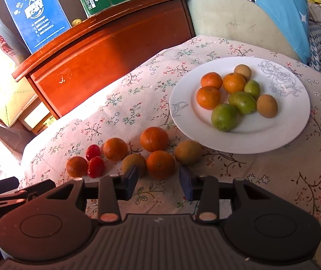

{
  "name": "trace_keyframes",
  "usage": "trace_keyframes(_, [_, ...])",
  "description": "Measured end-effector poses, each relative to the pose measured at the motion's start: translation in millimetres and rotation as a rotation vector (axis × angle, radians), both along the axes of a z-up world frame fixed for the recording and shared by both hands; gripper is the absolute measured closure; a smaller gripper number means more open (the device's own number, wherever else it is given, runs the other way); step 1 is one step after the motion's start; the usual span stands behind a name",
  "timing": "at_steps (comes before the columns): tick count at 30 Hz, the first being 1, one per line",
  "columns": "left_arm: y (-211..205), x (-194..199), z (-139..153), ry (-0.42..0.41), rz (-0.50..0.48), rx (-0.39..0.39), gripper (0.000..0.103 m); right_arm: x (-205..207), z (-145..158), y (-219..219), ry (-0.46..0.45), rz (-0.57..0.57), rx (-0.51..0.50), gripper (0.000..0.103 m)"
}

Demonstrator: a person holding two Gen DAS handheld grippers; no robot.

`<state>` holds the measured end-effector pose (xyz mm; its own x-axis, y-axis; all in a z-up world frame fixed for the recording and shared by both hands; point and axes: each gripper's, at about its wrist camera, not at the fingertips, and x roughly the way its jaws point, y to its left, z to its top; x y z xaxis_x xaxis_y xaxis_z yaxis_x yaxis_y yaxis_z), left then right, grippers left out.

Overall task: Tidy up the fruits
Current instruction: 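Withdraw both open tools from the plate toward the fruit pile, then grasp an orange with the left tool while the right tool grasps another orange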

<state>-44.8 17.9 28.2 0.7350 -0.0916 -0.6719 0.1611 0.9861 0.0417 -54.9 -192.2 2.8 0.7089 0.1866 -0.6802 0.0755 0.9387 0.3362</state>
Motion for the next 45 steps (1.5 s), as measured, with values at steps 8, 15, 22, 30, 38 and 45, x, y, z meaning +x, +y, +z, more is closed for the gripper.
trace_keyframes(8, [-7,18,-8,-0.019,0.024,-0.078,0.009,-1,0,-1,0.022,-0.008,0.010,0.071])
trace_keyframes(15, [-9,28,-22,0.024,0.042,-0.140,0.017,0,-4,-12,0.032,-0.070,0.089,0.069])
trace_keyframes(22, [-8,34,-30,0.037,0.051,-0.183,0.023,3,-5,-11,0.015,-0.078,0.120,0.057])
trace_keyframes(30, [-17,35,-30,0.031,0.011,-0.144,0.044,7,-7,-8,0.002,-0.071,0.124,0.067])
trace_keyframes(38, [-21,36,-33,0.021,0.011,-0.117,0.044,7,-9,-11,0.003,-0.090,0.138,0.075])
trace_keyframes(45, [-23,36,-32,0.011,0.001,-0.111,0.053,10,-10,-6,-0.009,-0.087,0.128,0.074])
